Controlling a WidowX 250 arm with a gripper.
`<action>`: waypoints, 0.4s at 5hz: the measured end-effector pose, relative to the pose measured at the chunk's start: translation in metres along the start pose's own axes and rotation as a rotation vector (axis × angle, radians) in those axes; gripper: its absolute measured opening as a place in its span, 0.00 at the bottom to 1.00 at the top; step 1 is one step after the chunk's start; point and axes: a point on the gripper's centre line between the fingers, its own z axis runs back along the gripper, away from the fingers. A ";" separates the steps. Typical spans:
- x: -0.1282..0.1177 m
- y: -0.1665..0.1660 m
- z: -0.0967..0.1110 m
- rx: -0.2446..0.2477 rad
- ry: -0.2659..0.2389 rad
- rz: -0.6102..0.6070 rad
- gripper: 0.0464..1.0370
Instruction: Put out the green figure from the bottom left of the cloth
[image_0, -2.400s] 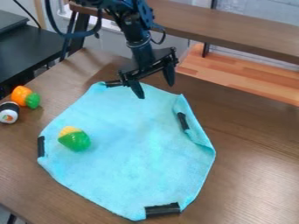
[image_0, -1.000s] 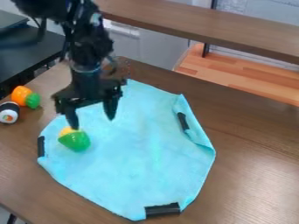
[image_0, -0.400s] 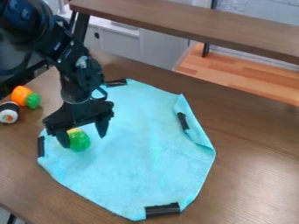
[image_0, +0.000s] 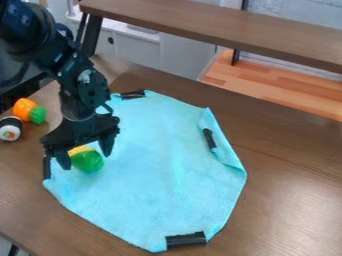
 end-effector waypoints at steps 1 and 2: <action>0.006 0.007 -0.008 0.032 0.000 0.041 0.96; 0.006 0.011 -0.014 0.051 0.006 0.061 0.96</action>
